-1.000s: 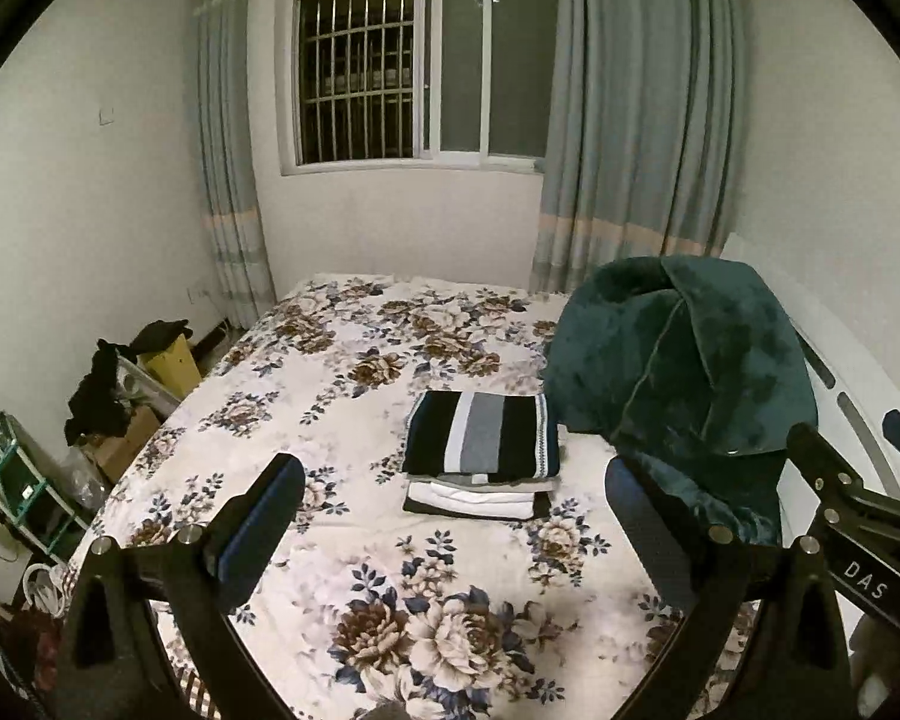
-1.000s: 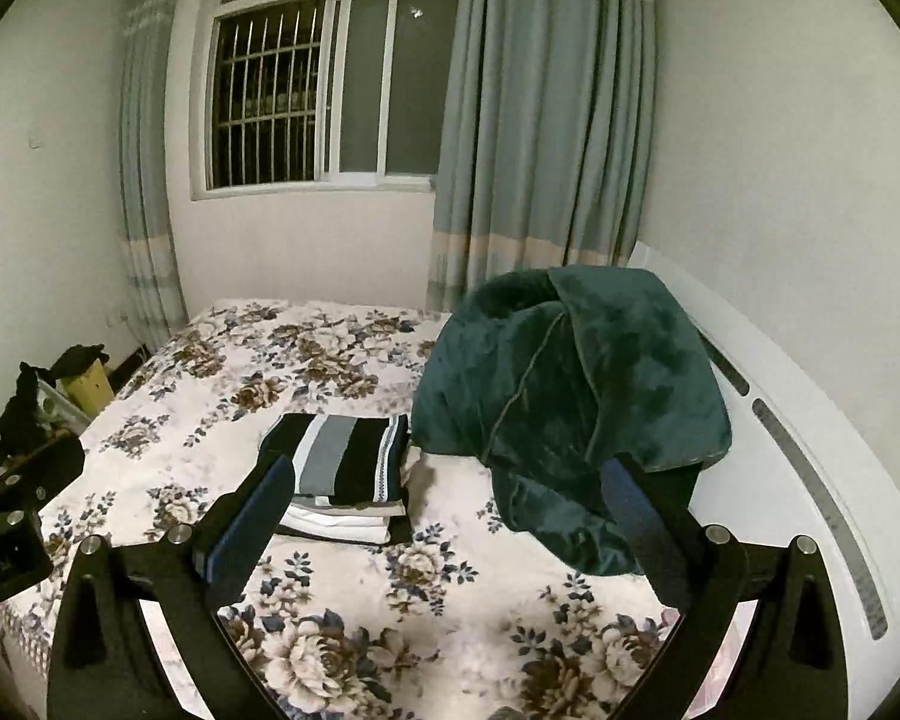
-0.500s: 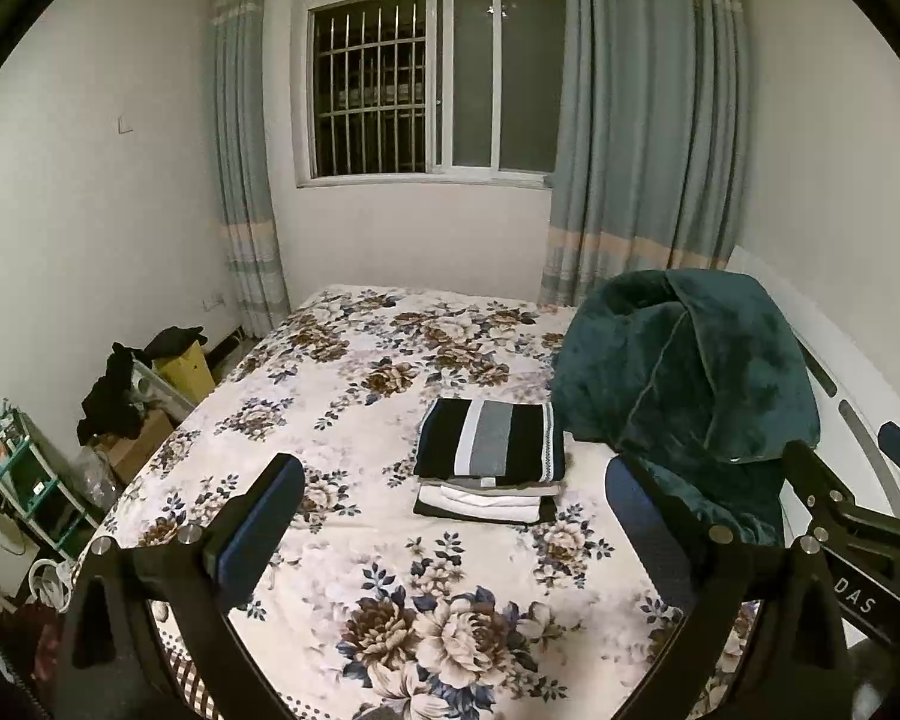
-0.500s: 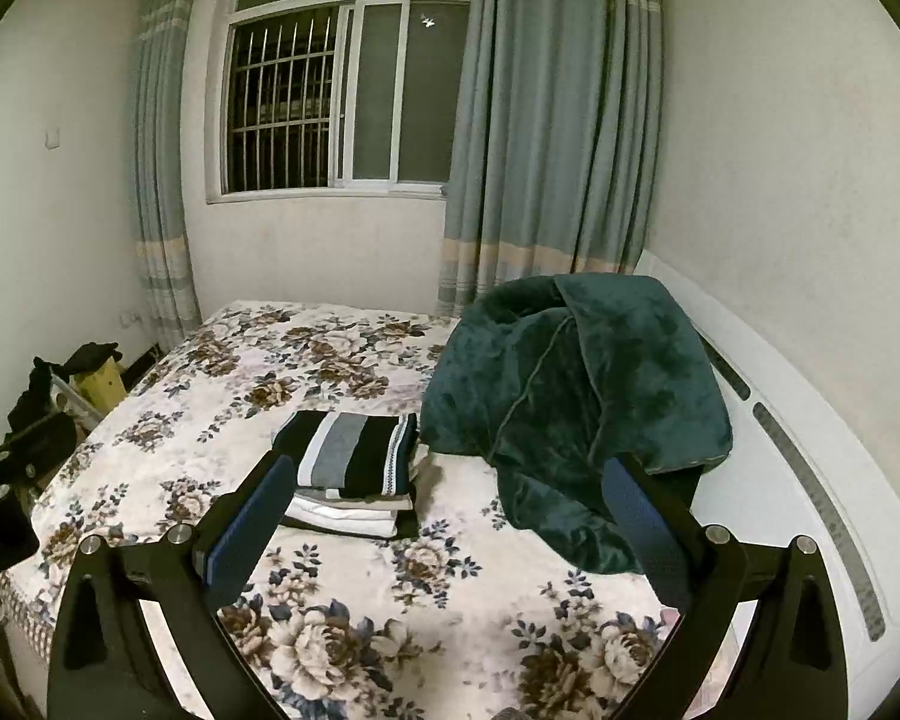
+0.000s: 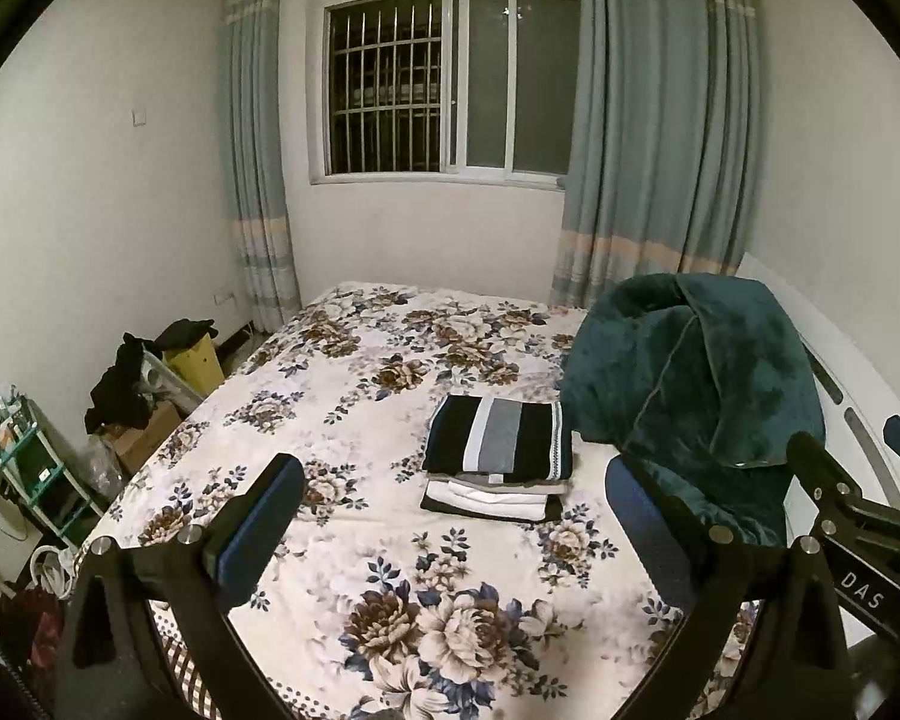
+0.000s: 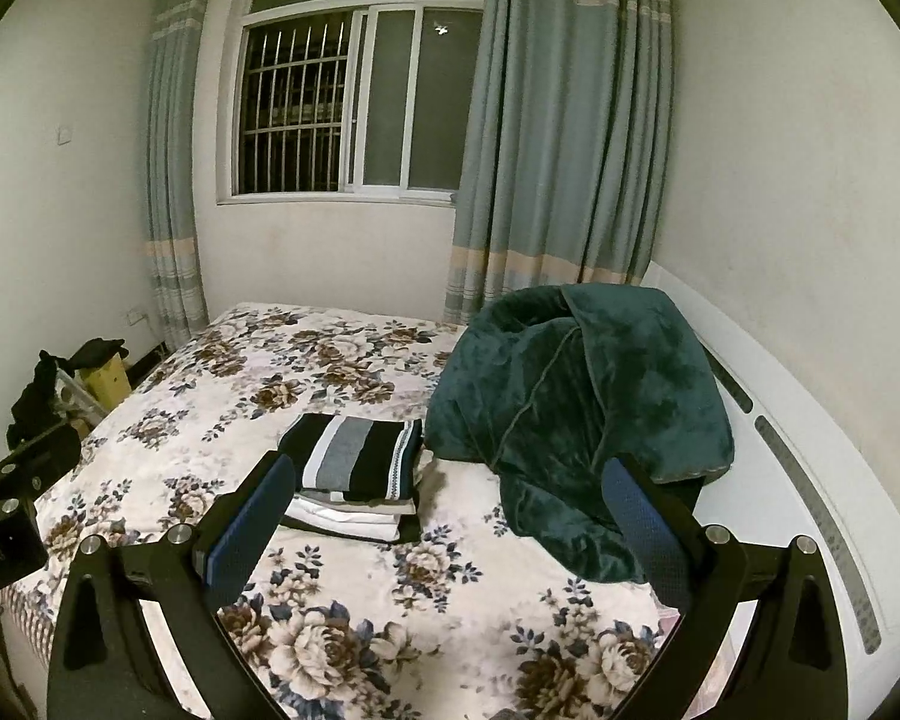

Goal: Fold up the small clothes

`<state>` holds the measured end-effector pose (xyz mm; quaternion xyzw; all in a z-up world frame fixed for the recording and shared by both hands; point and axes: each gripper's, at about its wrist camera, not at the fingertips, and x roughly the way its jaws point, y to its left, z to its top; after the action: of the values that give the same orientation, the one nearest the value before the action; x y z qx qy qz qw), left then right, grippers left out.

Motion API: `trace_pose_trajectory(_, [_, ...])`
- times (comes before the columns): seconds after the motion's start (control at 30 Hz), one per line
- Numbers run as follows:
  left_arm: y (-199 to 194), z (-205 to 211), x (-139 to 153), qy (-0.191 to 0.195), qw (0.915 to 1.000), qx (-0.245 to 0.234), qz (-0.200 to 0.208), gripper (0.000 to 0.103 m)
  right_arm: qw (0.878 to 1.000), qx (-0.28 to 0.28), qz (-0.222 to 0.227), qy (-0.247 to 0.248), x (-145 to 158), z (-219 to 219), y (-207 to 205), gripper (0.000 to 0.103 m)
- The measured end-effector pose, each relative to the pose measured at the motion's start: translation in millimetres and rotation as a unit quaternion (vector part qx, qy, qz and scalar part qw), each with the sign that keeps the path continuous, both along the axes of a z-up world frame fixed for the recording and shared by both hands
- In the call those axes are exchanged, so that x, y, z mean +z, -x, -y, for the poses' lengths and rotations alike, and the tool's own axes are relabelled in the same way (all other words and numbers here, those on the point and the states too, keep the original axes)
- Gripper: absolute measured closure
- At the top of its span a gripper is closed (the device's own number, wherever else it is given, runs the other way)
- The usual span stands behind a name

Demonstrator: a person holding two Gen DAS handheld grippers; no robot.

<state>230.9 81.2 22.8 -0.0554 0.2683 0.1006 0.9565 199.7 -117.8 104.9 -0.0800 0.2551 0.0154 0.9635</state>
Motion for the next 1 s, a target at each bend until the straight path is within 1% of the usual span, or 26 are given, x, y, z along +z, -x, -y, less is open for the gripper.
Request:
trace_pose_trajectory(0.33, [-4, 2, 2, -0.003, 1.0, 0.001, -0.002, 0.0, 1.0, 0.008, 0.0, -0.006, -3, -2, -1, 0.0])
trace_pose_trajectory(0.57, [0, 0, 1, 0.002, 1.0, 0.005, -0.007, 0.0, 1.0, 0.008, 0.0, -0.007, -5, -2, 0, 0.0])
trace_pose_trajectory(0.87, [5, -2, 1, -0.006, 0.9999, 0.011, -0.004, 0.0, 1.0, 0.007, 0.004, -0.007, -6, -3, -1, 0.0])
trace_pose_trajectory(1.0, [5, -2, 0, -0.007, 0.9999, 0.01, -0.004, 0.0, 1.0, 0.004, 0.006, -0.008, -11, -8, 3, 0.0])
